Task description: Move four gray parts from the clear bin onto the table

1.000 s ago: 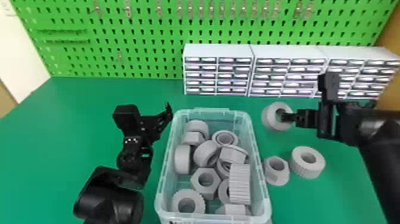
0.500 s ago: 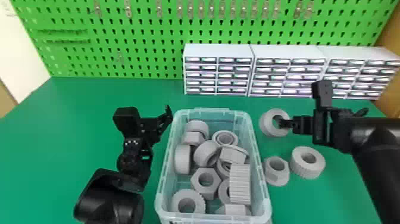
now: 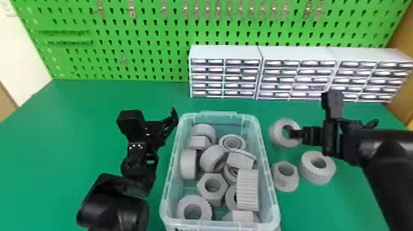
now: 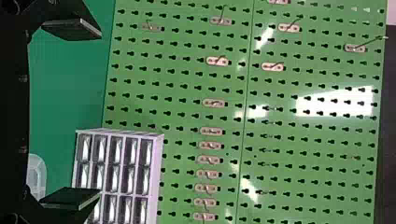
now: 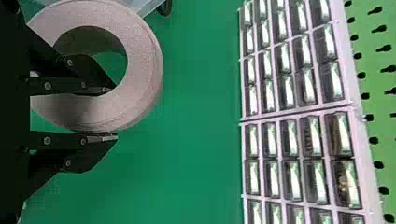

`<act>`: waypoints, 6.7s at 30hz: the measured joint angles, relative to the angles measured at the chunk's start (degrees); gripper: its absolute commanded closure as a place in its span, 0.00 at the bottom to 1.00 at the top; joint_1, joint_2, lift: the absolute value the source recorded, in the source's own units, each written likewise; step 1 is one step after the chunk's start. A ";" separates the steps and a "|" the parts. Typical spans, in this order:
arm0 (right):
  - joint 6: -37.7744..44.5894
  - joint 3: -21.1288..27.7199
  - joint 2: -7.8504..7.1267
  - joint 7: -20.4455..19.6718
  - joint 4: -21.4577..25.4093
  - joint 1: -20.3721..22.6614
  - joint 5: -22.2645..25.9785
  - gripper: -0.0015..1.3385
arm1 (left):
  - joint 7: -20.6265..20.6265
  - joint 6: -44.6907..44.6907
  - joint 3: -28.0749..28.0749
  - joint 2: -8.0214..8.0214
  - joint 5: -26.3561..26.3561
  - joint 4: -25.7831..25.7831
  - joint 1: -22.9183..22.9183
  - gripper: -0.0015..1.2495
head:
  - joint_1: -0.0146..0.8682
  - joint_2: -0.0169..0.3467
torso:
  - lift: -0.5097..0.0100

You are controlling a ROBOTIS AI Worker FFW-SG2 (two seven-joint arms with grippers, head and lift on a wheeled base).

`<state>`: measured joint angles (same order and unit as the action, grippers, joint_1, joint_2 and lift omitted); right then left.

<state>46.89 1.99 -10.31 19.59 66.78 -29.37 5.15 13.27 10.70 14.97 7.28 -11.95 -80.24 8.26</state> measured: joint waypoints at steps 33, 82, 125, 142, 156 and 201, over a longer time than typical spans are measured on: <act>-2.33 0.82 -0.34 -0.08 -7.19 0.54 -3.17 0.74 | -0.04 0.00 -0.58 -0.69 0.27 0.11 -0.28 0.08 | 0.80 0.24 | 0.88; -3.79 -4.39 1.07 -0.44 18.94 2.09 -5.42 0.32 | -1.86 -0.07 -2.31 -1.06 1.10 0.10 0.13 0.08 | 0.80 0.24 | 0.88; 18.46 -21.12 -0.89 -0.44 30.34 -2.68 9.61 0.35 | -2.54 0.01 -3.59 -1.94 2.27 -0.18 -0.01 0.08 | 0.80 0.24 | 0.88; 21.94 -26.94 -1.01 -0.45 27.31 -6.19 14.78 0.39 | -2.82 0.01 -3.24 -1.92 2.85 -0.25 0.43 0.08 | 0.80 0.24 | 0.88; 26.87 -30.02 -1.12 -0.43 25.11 -7.95 16.29 0.39 | -2.82 0.02 -4.08 -1.93 3.04 -0.64 0.12 0.08 | 0.80 0.24 | 0.88; 24.74 -33.41 -0.15 -0.43 19.11 -13.90 19.39 0.39 | -2.82 2.12 -4.28 -1.92 2.01 -1.58 1.84 0.08 | 0.80 0.24 | 0.88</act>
<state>71.63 -31.42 -10.46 19.16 85.89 -43.26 24.54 10.45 12.83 10.69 5.36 -9.94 -81.82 10.10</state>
